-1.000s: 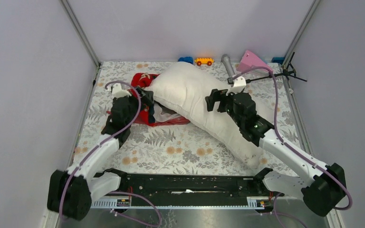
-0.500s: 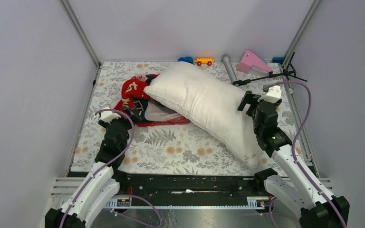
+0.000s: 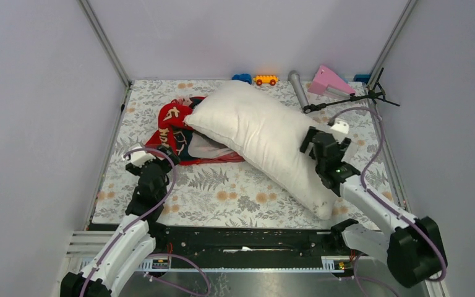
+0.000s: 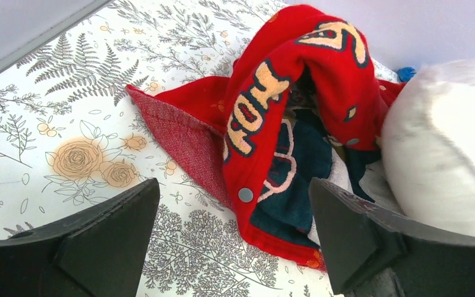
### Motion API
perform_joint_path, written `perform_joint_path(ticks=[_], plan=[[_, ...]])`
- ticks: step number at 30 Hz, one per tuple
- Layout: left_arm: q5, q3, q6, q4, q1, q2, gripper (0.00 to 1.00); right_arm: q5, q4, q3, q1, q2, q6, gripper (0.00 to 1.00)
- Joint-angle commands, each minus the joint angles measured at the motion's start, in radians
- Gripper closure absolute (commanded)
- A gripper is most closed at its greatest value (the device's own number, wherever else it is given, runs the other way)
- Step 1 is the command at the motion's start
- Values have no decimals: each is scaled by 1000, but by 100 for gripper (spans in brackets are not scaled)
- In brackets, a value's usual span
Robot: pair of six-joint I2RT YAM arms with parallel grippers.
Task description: Remove the pillowcase from the pillow
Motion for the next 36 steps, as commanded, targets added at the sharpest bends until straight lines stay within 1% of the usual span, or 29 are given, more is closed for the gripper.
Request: perform_joint_path(ticks=[1, 2, 4, 6, 8, 11, 12, 14, 16, 17, 19, 21, 23, 25, 26, 27, 29, 31, 32, 33, 34, 35, 36], plan=[[-33, -9, 36, 73, 0, 12, 1, -58, 106, 112, 293, 169, -35, 0], [-28, -11, 47, 87, 0, 20, 1, -105, 126, 157, 332, 200, -68, 0], [-4, -15, 70, 113, 0, 37, 1, -236, 163, 208, 351, 225, -91, 0], [21, -13, 93, 129, 0, 53, 1, -272, 208, 209, 351, 184, -110, 0], [34, -17, 119, 149, 0, 62, 1, -214, 218, 190, 350, 102, -163, 0], [60, -24, 162, 189, 0, 73, 1, -23, 190, 149, 333, -4, -258, 0], [54, -25, 175, 203, 0, 80, 2, 14, 166, 139, 299, -30, -272, 0], [43, -33, 215, 243, 0, 99, 3, 5, 108, 108, 176, -86, -254, 1], [37, -75, 280, 358, 0, 133, 3, -31, 111, 34, 24, -142, -210, 0], [41, -108, 323, 447, 0, 159, 3, -48, 157, -21, -40, -169, -212, 0], [54, -170, 407, 653, 0, 238, 4, -88, 353, -164, -58, -210, -270, 0], [62, -188, 459, 812, 6, 370, 4, -102, 537, -283, -58, -203, -320, 1], [97, -168, 470, 896, 24, 480, 4, -68, 592, -310, -60, -148, -380, 0], [180, -145, 464, 970, 63, 583, 4, -57, 631, -319, -60, -89, -423, 1], [214, -139, 463, 1022, 83, 633, 5, -62, 683, -337, -61, -62, -453, 0], [232, -125, 464, 1038, 90, 660, 5, -68, 759, -366, -61, -30, -479, 0], [288, -96, 451, 1033, 119, 702, 5, -50, 910, -414, -63, 51, -512, 0], [379, -112, 442, 1161, 158, 789, 7, -13, 990, -421, -69, 146, -505, 0], [402, -122, 441, 1249, 169, 855, 9, -1, 1079, -438, -75, 204, -492, 0], [419, -123, 450, 1344, 177, 936, 12, 9, 1208, -460, -84, 262, -486, 0], [420, -121, 454, 1362, 179, 958, 11, 0, 1338, -480, -87, 316, -498, 0], [428, -104, 438, 1251, 183, 924, 10, -23, 1420, -492, -91, 376, -525, 0], [432, -78, 438, 1181, 184, 905, 10, -22, 1468, -487, -94, 417, -539, 0]])
